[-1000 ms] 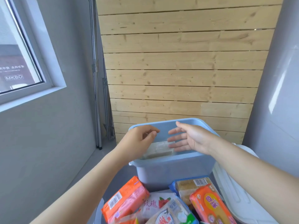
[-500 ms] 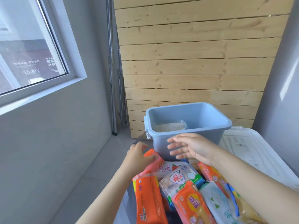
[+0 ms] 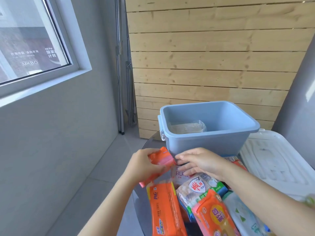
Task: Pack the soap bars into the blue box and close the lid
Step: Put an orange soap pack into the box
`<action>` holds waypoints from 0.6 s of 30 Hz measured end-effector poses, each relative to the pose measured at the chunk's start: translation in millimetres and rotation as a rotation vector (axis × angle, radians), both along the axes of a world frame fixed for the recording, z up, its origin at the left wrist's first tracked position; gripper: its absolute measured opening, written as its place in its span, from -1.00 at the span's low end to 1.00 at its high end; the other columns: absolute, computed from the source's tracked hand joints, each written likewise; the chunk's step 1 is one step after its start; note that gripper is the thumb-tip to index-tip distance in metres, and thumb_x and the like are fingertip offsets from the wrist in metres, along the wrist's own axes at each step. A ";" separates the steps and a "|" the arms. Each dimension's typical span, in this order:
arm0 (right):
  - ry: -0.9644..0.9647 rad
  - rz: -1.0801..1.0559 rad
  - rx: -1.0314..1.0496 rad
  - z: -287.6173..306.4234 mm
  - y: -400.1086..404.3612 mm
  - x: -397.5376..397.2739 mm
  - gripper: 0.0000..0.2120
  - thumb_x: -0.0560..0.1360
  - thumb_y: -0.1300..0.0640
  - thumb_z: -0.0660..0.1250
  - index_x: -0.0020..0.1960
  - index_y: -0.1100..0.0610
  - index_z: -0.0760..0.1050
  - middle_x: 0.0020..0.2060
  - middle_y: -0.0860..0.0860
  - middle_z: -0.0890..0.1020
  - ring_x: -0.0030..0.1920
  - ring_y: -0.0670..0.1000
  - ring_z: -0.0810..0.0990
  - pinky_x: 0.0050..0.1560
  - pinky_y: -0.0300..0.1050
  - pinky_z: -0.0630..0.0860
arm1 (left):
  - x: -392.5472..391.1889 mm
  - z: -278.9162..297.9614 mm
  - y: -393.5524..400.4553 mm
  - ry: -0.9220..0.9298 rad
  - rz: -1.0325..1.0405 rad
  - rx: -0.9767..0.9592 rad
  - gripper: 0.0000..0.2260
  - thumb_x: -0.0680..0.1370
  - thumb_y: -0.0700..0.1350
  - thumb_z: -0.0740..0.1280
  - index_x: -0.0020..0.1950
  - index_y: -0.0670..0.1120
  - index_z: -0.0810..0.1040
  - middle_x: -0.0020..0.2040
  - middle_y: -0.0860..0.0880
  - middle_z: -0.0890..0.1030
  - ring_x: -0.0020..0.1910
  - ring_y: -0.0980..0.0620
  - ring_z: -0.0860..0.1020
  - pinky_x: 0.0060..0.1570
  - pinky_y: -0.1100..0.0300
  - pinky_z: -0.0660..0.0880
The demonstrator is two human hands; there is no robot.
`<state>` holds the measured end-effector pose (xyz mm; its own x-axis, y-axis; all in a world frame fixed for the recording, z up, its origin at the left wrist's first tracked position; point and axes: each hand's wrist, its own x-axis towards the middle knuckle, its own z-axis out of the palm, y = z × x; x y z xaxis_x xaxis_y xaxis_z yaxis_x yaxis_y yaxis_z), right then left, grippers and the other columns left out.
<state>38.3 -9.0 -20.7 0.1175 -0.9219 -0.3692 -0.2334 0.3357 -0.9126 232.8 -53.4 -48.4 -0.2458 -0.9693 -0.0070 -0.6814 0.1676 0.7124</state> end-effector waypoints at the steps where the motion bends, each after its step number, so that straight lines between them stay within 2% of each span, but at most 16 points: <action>1: -0.006 0.022 -0.010 1.4 0.4 2.8 -0.84 0.56 0.15 0.21 0.07 0.16 0.52 0.03 0.18 0.62 0.01 0.14 0.64 0.06 0.03 0.58 | 7.6 9.1 0.3 0.001 -0.017 -0.005 -0.45 0.17 0.12 0.53 0.16 0.20 0.58 -0.28 0.23 0.55 -0.30 0.33 0.52 -0.33 0.51 0.40; 3: -0.055 0.063 -0.041 7.0 1.5 7.9 -0.81 0.56 0.13 0.21 0.05 0.18 0.55 -0.02 0.16 0.65 0.00 0.12 0.65 0.04 -0.01 0.59 | 20.8 30.3 2.8 0.003 -0.091 -0.006 -0.43 0.14 0.16 0.51 0.15 0.23 0.58 -0.18 0.22 0.63 -0.20 0.29 0.57 -0.18 0.41 0.47; 6: -0.154 0.090 -0.075 21.7 6.0 14.2 -0.75 0.55 0.09 0.23 0.04 0.23 0.58 -0.04 0.17 0.69 -0.06 0.09 0.67 -0.15 -0.13 0.62 | 26.1 60.1 13.5 -0.001 -0.198 -0.035 -0.50 0.17 0.12 0.54 0.09 0.30 0.58 -0.15 0.23 0.67 -0.18 0.33 0.59 -0.20 0.50 0.47; 10: -0.361 0.089 -0.039 40.3 20.4 13.6 -0.65 0.45 -0.01 0.31 0.06 0.26 0.57 -0.10 0.18 0.68 -0.11 0.14 0.66 -0.27 -0.14 0.60 | 16.7 88.5 29.9 -0.045 -0.274 -0.108 -0.51 0.25 0.06 0.56 0.14 0.30 0.56 -0.11 0.17 0.69 -0.16 0.22 0.62 -0.10 0.32 0.56; 12: -0.407 0.084 -0.061 47.9 27.4 8.3 -0.61 0.36 -0.03 0.37 0.04 0.24 0.57 -0.13 0.16 0.67 -0.14 0.12 0.66 -0.30 -0.14 0.61 | 7.5 100.5 35.4 -0.032 -0.333 -0.133 -0.50 0.24 0.07 0.56 0.14 0.31 0.55 -0.11 0.19 0.69 -0.16 0.24 0.63 -0.08 0.31 0.56; 14: -0.392 0.027 -0.120 56.3 28.8 -1.9 -0.66 0.33 0.01 0.38 0.00 0.22 0.58 -0.14 0.17 0.66 -0.16 0.11 0.65 -0.33 -0.17 0.60 | -8.2 109.8 36.4 -0.004 -0.370 -0.171 -0.49 0.24 0.09 0.55 0.15 0.32 0.54 -0.09 0.21 0.68 -0.13 0.27 0.63 -0.05 0.28 0.57; 18: -0.369 -0.116 -0.202 76.9 15.4 -40.1 -0.82 0.45 0.14 0.31 -0.04 0.24 0.56 -0.20 0.16 0.65 -0.27 0.07 0.63 -0.42 -0.20 0.56 | -47.9 124.3 16.4 0.061 -0.372 -0.230 -0.48 0.25 0.14 0.53 0.19 0.25 0.52 0.02 0.20 0.61 -0.03 0.26 0.58 0.01 0.24 0.55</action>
